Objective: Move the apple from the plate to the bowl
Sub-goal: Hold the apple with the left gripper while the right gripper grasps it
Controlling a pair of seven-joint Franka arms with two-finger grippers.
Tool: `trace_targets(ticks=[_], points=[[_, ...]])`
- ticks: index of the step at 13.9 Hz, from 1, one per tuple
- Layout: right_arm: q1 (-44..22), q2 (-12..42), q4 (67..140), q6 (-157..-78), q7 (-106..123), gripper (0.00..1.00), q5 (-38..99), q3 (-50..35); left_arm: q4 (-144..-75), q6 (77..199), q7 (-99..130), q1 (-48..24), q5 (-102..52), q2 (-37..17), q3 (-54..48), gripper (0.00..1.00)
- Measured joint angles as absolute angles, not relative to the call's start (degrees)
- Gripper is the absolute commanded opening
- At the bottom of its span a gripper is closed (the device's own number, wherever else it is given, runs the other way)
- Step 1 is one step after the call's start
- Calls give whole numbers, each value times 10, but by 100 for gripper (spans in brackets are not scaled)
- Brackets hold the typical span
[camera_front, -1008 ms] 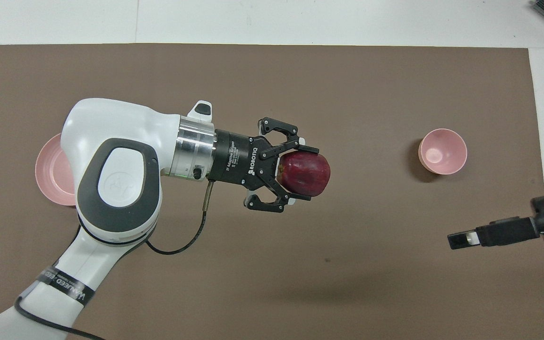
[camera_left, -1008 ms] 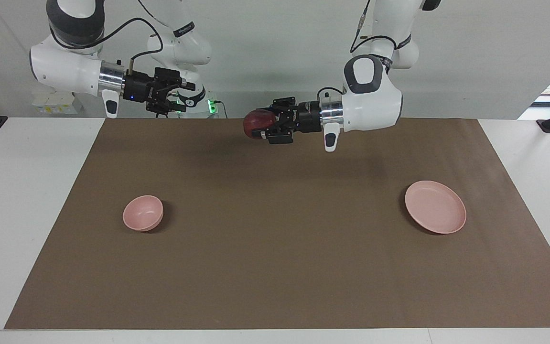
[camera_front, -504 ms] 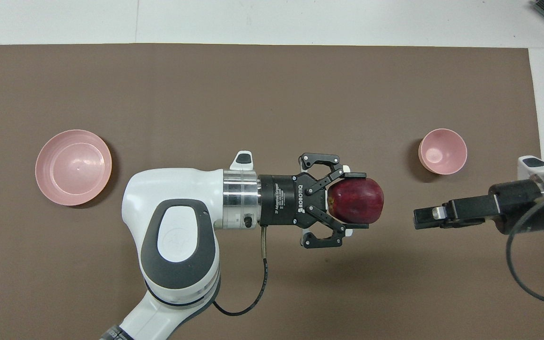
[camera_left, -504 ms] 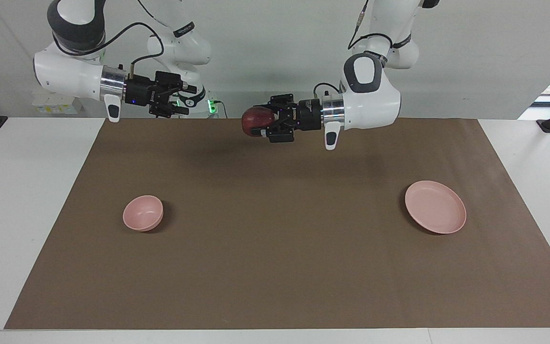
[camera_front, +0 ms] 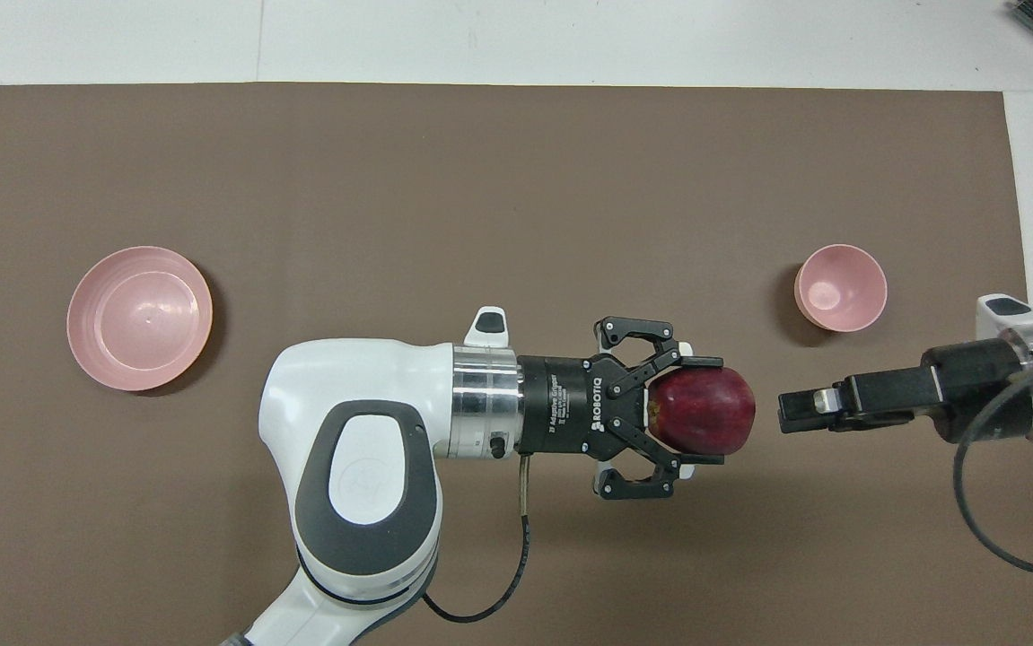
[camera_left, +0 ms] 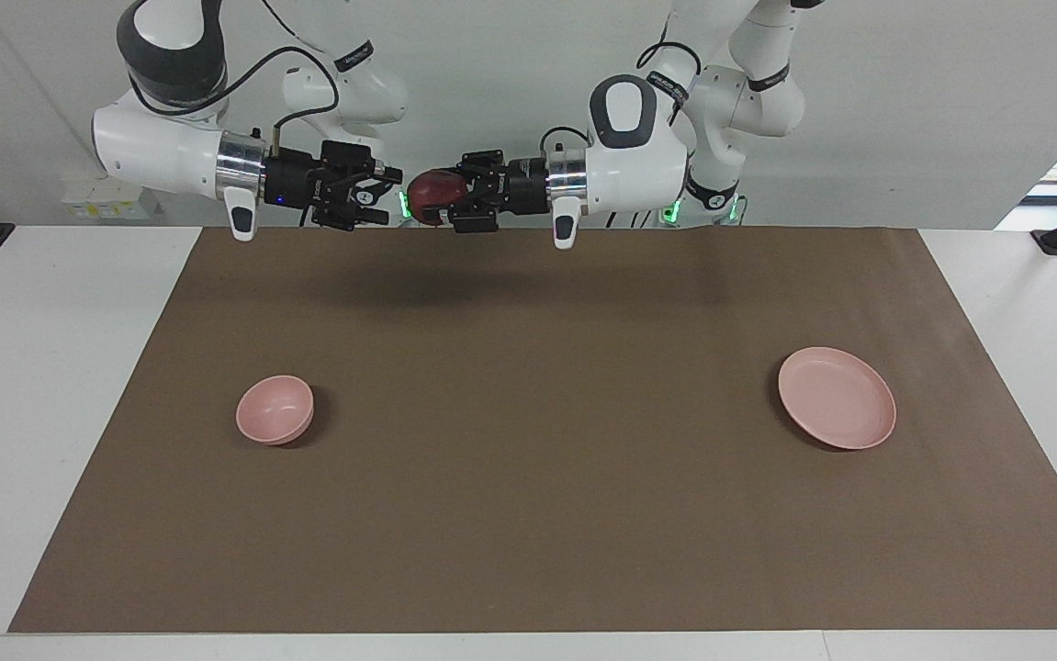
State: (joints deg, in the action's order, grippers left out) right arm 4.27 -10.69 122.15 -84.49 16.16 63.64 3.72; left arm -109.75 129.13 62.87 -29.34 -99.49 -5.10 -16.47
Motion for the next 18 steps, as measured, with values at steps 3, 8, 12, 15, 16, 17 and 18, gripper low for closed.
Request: trace_targets(ticks=[3,8,12,15,16,17,18], points=[[33,-107,1225,-845,161,100,636,36,-1097,1306,628,-298,-1008,-51,-179,0],[32,-110,1232,-829,161,100,636,36,-1097,1315,625,-298,-1015,-51,-191,0],[34,-112,1235,-801,153,100,636,37,-1097,1320,619,-299,-1018,-51,-194,0],[34,-113,1237,-800,151,73,636,37,-1097,1325,613,-299,-1020,-51,-202,0],[34,-113,1238,-800,151,25,636,37,-1097,1326,612,-299,-1020,-51,-203,0],[34,-113,1238,-800,151,0,635,37,-1097,1327,610,-299,-1020,-51,-203,0],[35,-113,1238,-800,151,0,634,38,-1097,1328,610,-299,-1021,-51,-203,0]])
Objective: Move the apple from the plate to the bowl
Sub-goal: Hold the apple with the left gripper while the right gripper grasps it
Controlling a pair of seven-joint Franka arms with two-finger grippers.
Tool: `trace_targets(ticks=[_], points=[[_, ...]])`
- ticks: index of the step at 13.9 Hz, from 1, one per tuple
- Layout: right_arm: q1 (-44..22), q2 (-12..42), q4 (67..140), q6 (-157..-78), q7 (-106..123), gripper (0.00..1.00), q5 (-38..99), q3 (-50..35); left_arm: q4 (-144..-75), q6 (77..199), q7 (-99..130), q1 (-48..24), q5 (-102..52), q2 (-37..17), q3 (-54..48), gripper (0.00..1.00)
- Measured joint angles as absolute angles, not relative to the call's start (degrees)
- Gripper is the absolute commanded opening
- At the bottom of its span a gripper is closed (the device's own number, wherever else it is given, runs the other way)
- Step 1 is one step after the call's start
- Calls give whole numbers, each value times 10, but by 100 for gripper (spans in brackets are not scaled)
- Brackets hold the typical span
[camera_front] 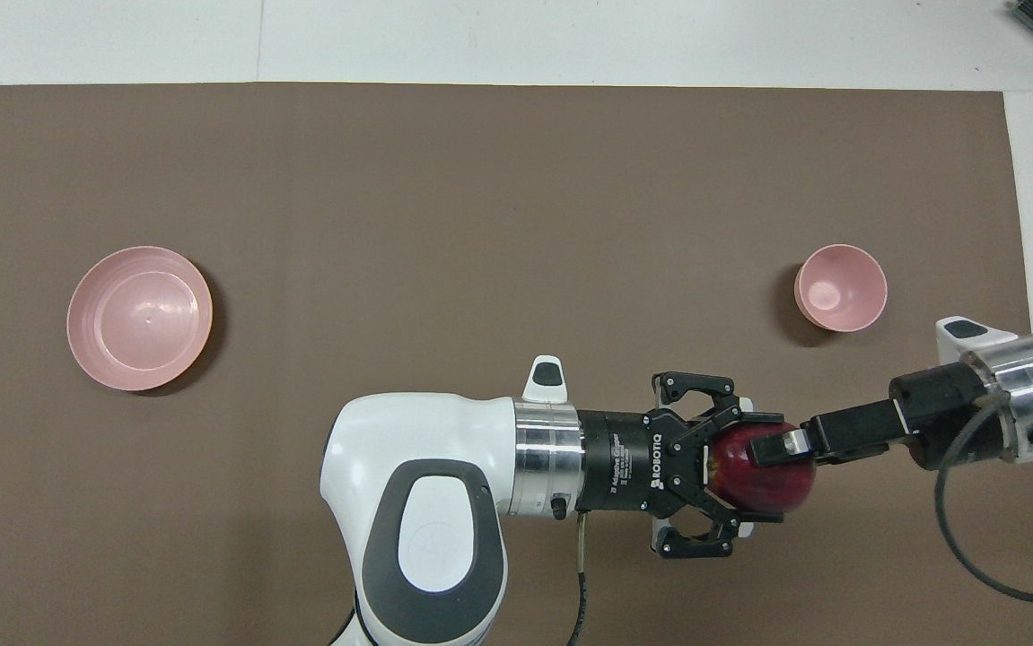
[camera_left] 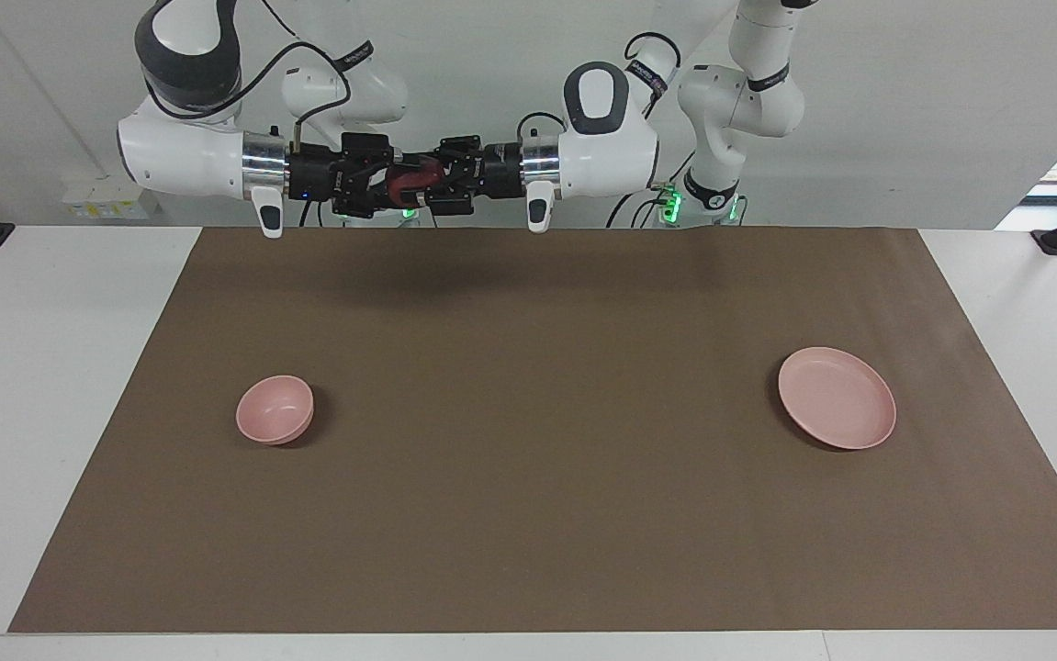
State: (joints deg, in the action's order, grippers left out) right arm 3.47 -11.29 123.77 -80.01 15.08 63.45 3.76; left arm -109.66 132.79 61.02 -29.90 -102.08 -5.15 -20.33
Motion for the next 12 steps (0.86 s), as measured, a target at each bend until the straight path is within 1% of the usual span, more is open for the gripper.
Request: trace_targets(ticks=[3,4,5,7,9,12], points=[[34,-113,1238,-800,147,0,630,38,-1097,1329,610,-299,-1021,-52,-205,0],[34,-113,1238,-800,146,0,629,38,-1098,1330,610,-299,-1021,-52,-205,53],[34,-113,1237,-800,145,0,627,38,-1098,1330,610,-299,-1021,-52,-205,100],[33,-113,1232,-801,140,0,610,37,-1098,1335,607,-300,-1020,-54,-208,100],[34,-111,1226,-810,139,0,560,36,-1095,1343,606,-301,-1019,-53,-206,100],[39,-96,1212,-819,139,0,498,39,-1088,1351,606,-295,-958,-50,-196,100]])
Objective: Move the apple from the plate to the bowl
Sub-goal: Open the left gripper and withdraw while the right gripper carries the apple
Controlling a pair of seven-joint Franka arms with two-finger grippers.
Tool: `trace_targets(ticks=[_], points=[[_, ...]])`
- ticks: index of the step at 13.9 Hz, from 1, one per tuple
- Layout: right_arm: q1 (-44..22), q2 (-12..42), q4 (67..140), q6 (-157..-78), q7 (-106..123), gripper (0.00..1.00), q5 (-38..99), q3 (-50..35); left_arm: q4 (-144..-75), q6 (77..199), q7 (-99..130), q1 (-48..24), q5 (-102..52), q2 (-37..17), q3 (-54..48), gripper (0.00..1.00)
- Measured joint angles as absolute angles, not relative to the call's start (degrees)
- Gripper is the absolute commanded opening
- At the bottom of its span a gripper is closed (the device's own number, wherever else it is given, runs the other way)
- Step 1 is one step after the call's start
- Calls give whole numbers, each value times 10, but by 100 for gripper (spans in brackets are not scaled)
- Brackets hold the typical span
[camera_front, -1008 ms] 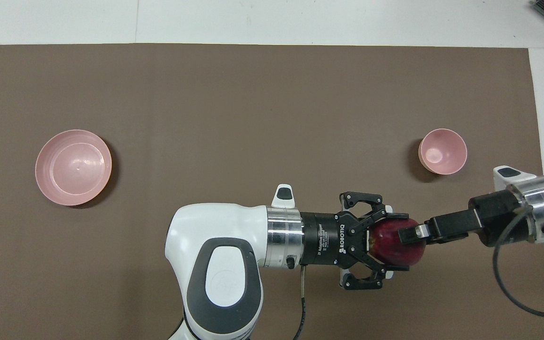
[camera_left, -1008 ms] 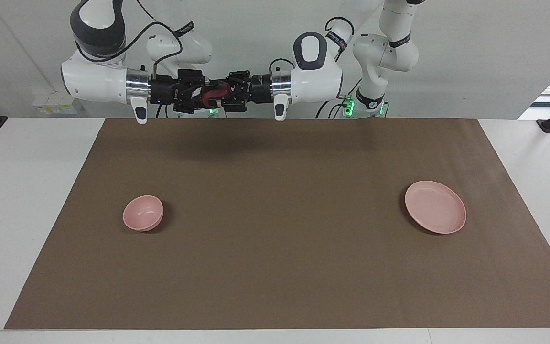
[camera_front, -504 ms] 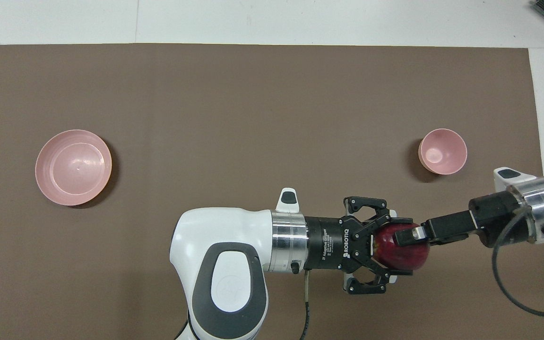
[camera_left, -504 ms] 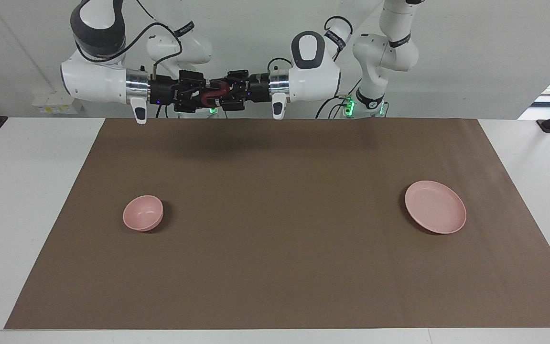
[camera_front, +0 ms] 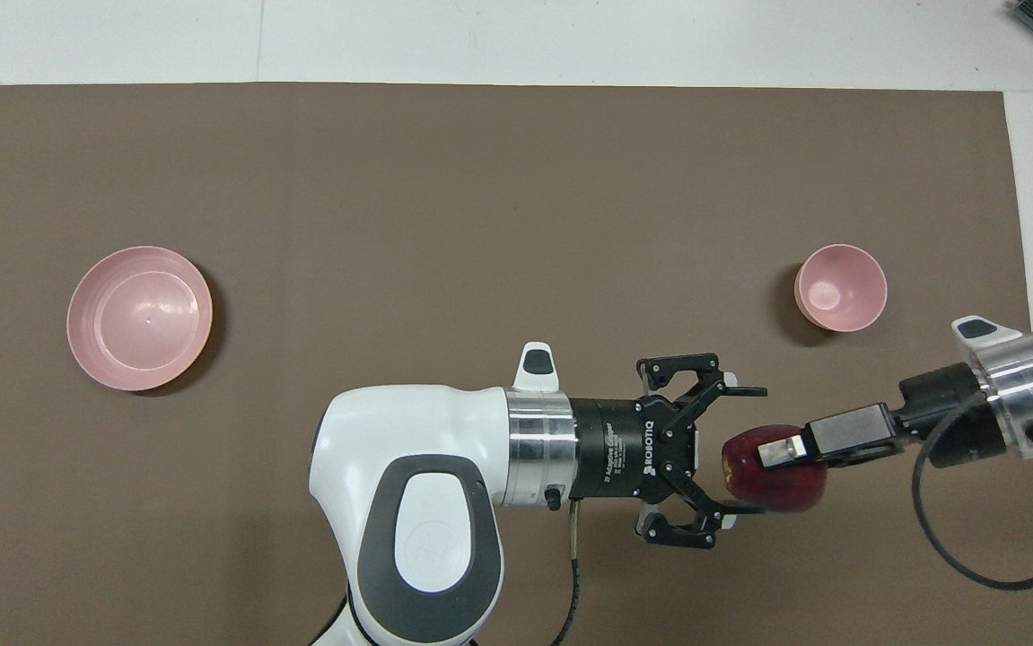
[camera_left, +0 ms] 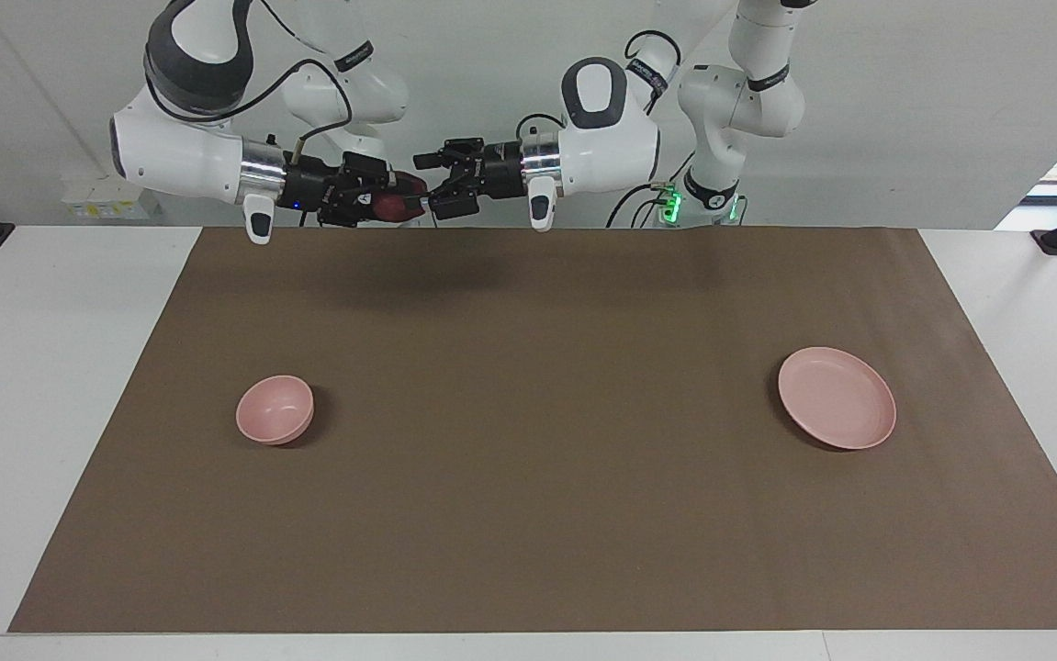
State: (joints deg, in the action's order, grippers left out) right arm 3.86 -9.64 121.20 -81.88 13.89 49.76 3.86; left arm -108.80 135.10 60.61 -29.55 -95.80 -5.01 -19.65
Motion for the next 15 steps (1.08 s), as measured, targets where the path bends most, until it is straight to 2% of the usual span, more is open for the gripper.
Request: trace_targets(ticks=[4,9,12,15], points=[[47,-76,1187,-869,139,0,420,40,-1088,1352,606,-279,-833,-52,-191,100],[32,-21,1113,-942,139,0,238,36,-1089,1345,607,-229,-602,-53,-190,100],[5,16,1099,-1024,149,0,115,35,-1089,1312,605,-184,-484,-53,-190,100],[-36,29,1095,-1091,152,0,26,33,-1080,1272,588,-135,-363,-51,-189,100]])
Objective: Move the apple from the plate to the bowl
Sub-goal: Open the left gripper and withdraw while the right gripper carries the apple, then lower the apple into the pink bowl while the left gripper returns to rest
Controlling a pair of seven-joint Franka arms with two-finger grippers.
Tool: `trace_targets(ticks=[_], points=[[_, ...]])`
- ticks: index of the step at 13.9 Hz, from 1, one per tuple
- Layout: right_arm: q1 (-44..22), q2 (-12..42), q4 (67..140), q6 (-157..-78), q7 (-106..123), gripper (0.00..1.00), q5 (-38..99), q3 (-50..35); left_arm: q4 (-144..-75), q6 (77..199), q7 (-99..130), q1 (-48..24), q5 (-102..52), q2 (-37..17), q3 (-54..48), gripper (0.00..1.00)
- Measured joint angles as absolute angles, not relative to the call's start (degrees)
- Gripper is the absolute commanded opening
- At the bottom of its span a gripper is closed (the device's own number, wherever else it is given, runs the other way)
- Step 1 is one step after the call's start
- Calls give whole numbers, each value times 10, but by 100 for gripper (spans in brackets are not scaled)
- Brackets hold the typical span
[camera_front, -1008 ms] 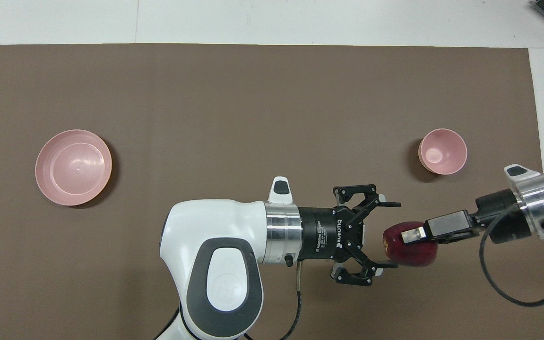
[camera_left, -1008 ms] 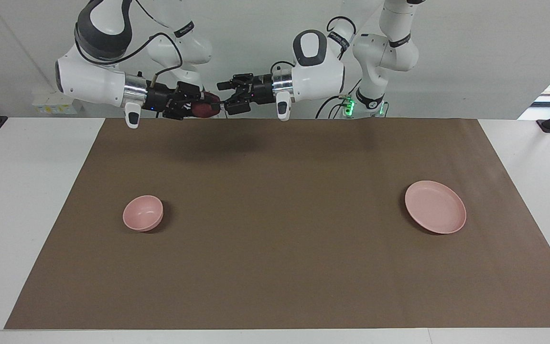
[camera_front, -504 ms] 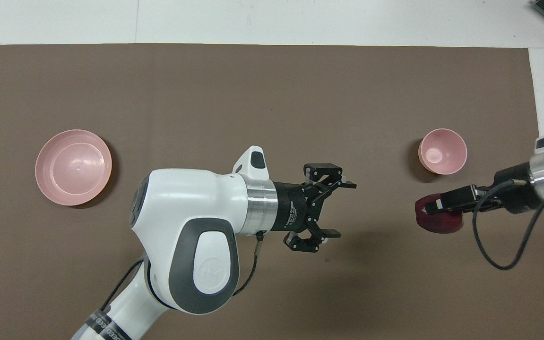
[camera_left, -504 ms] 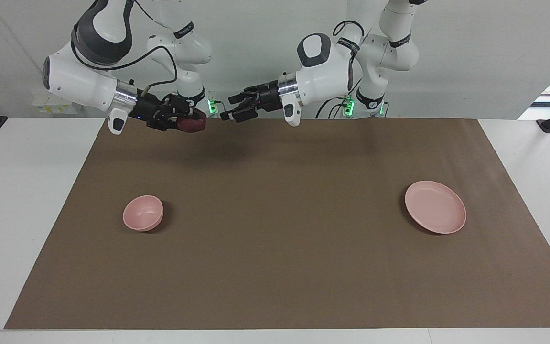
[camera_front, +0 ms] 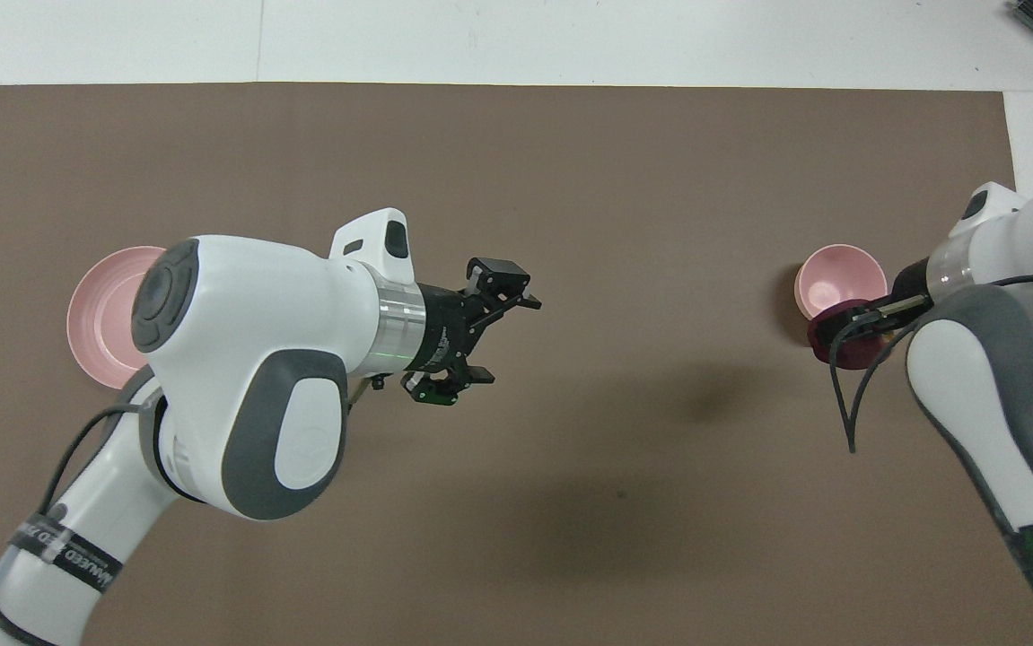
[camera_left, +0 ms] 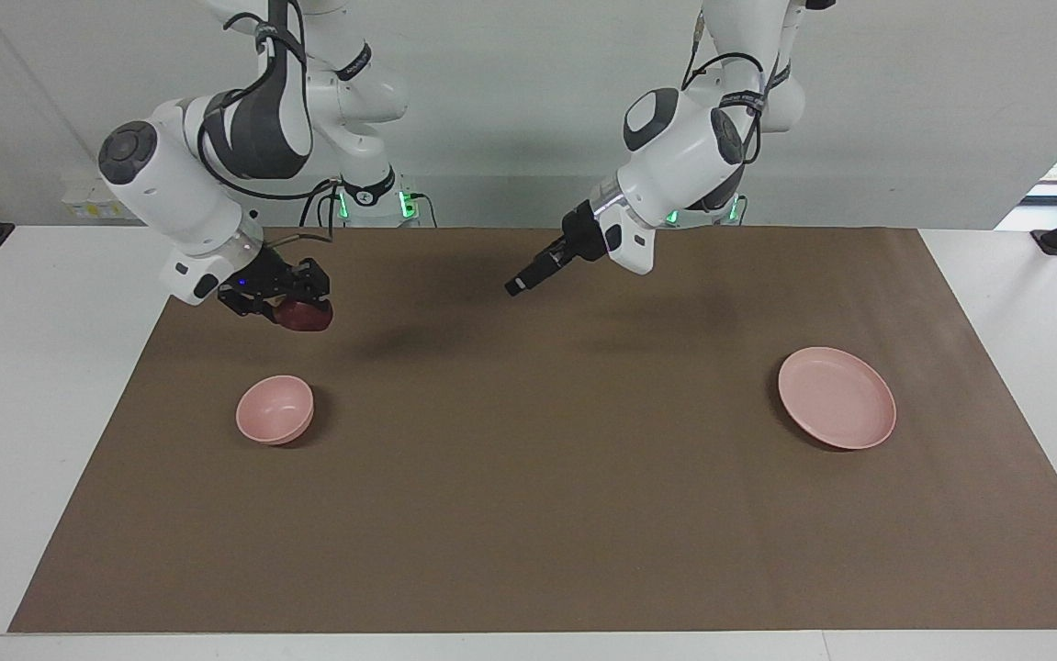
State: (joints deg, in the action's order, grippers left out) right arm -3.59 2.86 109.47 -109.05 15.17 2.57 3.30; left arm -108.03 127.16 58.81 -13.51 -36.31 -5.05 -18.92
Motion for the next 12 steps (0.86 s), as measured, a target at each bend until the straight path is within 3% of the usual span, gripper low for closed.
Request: trace_targets(ticks=[6,12], points=[[-62,37,1090,-1138,155,0,-108,36,-1031,1186,519,-62,-204,-47,-188,100],[-7,42,1059,-1164,179,0,-117,45,-988,1063,298,33,-115,-44,-186,100]])
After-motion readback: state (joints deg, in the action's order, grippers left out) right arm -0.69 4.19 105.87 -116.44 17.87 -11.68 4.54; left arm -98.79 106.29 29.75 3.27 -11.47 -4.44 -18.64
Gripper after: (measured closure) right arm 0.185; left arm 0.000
